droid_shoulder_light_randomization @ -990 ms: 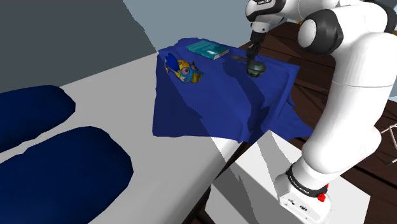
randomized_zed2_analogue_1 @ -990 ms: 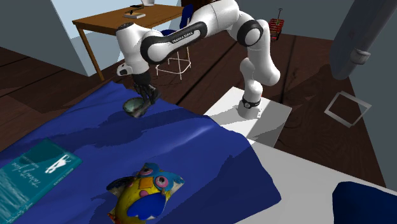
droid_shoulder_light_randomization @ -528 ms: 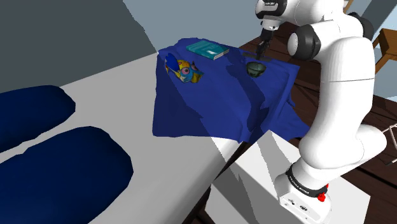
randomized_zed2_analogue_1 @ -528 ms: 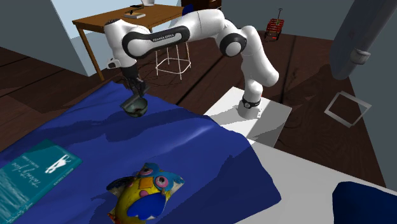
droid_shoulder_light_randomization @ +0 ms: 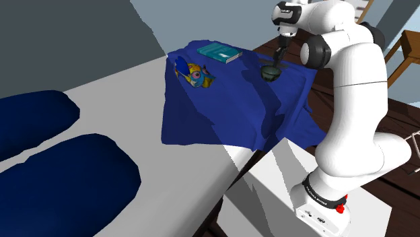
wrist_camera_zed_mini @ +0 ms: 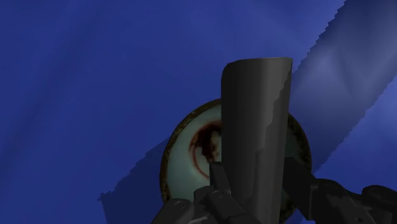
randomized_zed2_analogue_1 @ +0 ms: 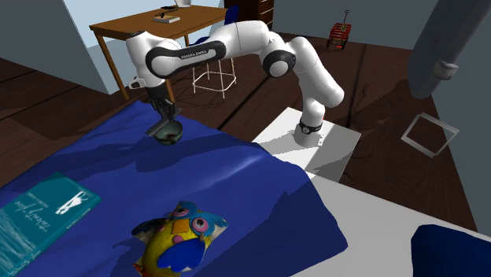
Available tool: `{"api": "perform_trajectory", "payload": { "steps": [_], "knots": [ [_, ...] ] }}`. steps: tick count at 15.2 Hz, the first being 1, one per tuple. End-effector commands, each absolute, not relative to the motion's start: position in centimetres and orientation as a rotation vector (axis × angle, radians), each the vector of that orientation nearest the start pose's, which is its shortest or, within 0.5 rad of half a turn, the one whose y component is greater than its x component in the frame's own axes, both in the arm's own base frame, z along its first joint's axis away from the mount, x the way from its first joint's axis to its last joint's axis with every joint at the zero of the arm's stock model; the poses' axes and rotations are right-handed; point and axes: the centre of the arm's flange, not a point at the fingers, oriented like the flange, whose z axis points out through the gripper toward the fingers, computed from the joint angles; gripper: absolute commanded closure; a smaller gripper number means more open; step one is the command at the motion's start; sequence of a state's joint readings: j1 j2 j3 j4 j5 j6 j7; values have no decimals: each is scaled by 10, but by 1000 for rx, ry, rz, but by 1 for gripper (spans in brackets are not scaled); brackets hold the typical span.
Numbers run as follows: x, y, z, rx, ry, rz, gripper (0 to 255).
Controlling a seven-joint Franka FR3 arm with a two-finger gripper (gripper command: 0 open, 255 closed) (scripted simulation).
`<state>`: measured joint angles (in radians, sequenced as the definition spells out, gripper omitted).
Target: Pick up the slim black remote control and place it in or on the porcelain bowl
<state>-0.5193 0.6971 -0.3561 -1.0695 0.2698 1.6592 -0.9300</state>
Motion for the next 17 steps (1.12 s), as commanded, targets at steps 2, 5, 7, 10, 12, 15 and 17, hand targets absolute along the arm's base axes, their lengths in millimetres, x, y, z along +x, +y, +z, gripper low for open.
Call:
{"api": "perform_trajectory", "payload": {
  "steps": [2,5,7,10,12,15,17],
  "knots": [
    [548,-489,416,-3058,-139,21,255],
    [548,-489,400,-3058,-139,21,255],
    [548,-489,398,-3058,-139,21,255],
    [548,-489,398,-3058,-139,21,255],
    [548,-489,398,-3058,-139,21,255],
    [548,-489,398,-3058,-139,21,0],
    [548,-489,398,-3058,-139,21,0]
  ]
}}
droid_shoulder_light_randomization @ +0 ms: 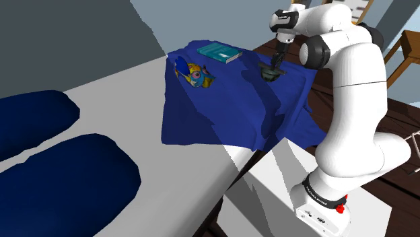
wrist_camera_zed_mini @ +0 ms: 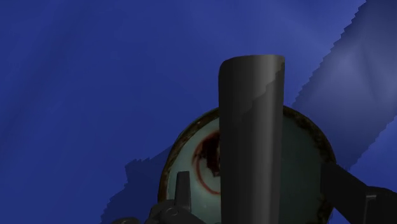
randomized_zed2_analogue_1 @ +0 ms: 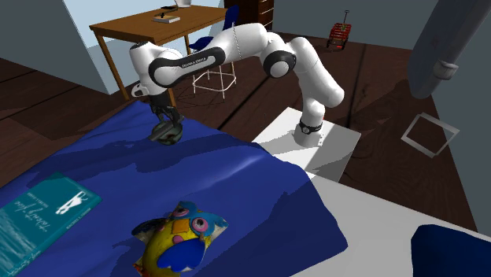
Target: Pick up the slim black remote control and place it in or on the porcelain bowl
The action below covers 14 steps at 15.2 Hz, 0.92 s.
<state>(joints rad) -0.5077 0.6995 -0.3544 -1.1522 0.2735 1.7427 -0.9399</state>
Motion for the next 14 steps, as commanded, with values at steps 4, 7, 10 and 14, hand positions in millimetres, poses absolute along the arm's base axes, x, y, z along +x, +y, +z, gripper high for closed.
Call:
{"api": "perform_trajectory", "payload": {
  "steps": [4,7,10,14],
  "knots": [
    [548,-491,424,-3058,-139,21,0],
    [548,-493,447,-3058,-139,21,0],
    [548,-493,447,-3058,-139,21,0],
    [548,-493,447,-3058,-139,21,0]
  ]
}}
